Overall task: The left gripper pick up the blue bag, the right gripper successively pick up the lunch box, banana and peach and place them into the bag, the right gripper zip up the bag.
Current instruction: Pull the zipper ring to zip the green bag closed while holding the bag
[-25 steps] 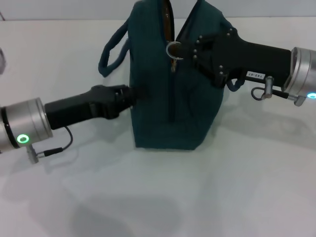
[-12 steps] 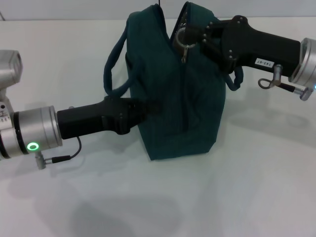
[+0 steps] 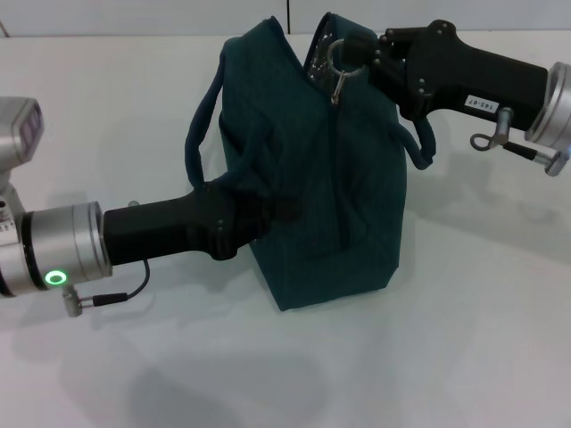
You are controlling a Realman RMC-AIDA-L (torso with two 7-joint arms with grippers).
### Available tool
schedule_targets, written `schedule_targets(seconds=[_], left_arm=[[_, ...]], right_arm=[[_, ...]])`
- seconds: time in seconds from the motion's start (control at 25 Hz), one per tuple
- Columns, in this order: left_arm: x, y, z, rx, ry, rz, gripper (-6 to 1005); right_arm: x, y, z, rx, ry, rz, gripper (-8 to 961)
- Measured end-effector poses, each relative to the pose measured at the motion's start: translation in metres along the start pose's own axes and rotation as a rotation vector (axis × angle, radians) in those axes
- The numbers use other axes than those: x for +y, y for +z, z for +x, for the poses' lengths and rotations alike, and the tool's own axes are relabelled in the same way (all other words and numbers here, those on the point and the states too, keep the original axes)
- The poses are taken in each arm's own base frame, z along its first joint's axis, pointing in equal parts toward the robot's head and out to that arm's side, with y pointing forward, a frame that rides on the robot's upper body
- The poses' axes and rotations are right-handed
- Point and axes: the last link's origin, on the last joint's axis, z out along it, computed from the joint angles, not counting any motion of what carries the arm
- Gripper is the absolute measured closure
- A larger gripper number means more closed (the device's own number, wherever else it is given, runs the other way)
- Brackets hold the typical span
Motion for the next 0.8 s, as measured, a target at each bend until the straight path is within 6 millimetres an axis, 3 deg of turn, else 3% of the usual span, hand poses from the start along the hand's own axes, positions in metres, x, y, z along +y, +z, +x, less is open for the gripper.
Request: schedule_targets(seconds=[0.28,0.68,0.8], left_arm=[[0.001,-0.001,-0.002,0.008,-0.015,0.001,944],[-0.008,-0.025,0.000,0.146,-0.062,0.114,945],[-0.008,-0.026,0.000,0.157,-0.067,0.119,886]], right_arm=[[0.002,0.004,0.000,0.002,0.001,-0.013,944],[0.009,0.009,0.003,0.013,0.004,-0.046,944],[0.009,0.011,0.003,0.013,0.001,-0.050,944]])
